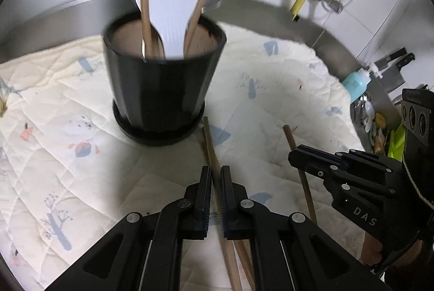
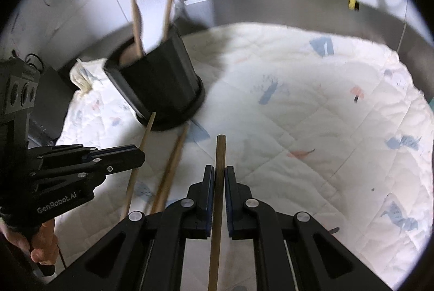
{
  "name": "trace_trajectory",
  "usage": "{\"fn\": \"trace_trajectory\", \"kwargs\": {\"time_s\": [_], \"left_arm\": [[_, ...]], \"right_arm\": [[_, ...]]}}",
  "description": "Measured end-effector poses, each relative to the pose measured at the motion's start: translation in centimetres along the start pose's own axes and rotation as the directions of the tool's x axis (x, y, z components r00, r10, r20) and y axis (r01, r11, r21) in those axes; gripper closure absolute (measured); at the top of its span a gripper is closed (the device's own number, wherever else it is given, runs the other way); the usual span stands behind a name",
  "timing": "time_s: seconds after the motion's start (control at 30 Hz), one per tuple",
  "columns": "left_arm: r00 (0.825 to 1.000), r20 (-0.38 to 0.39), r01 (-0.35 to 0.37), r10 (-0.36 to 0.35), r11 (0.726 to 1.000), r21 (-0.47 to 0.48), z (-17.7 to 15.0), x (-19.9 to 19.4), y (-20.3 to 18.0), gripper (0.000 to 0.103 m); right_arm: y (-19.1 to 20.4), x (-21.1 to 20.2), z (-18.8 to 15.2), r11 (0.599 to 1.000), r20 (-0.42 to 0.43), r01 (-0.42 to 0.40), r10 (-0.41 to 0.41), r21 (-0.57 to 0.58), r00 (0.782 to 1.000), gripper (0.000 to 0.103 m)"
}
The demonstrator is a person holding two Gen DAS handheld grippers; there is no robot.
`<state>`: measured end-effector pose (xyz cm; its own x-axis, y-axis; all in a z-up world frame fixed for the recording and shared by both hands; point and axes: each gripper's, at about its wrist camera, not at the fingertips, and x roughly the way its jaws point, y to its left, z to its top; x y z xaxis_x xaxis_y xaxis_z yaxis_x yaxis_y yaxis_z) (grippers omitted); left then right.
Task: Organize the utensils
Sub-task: 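Lift both chopsticks and carry them above the black holder with both tools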
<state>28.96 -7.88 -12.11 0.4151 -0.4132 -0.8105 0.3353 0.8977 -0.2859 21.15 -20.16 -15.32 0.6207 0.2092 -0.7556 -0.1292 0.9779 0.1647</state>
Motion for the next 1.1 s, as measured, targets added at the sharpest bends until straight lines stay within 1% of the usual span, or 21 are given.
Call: {"fn": "trace_trajectory", "kwargs": {"time_s": [0.17, 0.3, 0.47, 0.6, 0.8, 0.87, 1.1], "left_arm": [[0.997, 0.074, 0.013, -0.012, 1.000, -0.013, 0.3, -4.0, 0.6, 0.098], [0.991, 0.133, 0.002, -0.001, 1.000, -0.009, 0.6, -7.2, 0.9, 0.098], [0.979, 0.201, -0.021, 0.024, 1.000, -0.020, 1.3, -10.4, 1.5, 0.098], [0.967, 0.252, -0.016, 0.023, 0.999, -0.030, 2.3, -12.8, 1.9, 0.098], [0.949, 0.313, -0.017, 0.027, 0.999, -0.036, 4.4, -15.2, 1.8, 0.098], [0.944, 0.329, -0.015, 0.026, 0.999, -0.035, 5.3, -15.5, 1.5, 0.098], [0.922, 0.388, -0.013, 0.018, 1.000, -0.014, 7.9, -17.7, 1.0, 0.098]], "right_arm": [[0.8, -2.6, 0.5, 0.999, 0.073, -0.013, 0.016, -0.035, 0.997, 0.093], [1.4, -4.9, 0.9, 0.998, 0.134, -0.019, 0.027, -0.063, 0.991, 0.093], [1.9, -6.9, 1.9, 0.996, 0.197, -0.022, 0.037, -0.081, 0.980, 0.093], [2.2, -8.0, 2.9, 0.995, 0.240, -0.026, 0.048, -0.093, 0.970, 0.094], [2.7, -9.1, 4.2, 0.995, 0.296, -0.025, 0.052, -0.095, 0.954, 0.094], [2.9, -9.3, 4.8, 0.995, 0.307, -0.029, 0.057, -0.095, 0.950, 0.094], [4.1, -10.7, 7.2, 0.993, 0.360, -0.015, 0.058, -0.120, 0.931, 0.094]]}}
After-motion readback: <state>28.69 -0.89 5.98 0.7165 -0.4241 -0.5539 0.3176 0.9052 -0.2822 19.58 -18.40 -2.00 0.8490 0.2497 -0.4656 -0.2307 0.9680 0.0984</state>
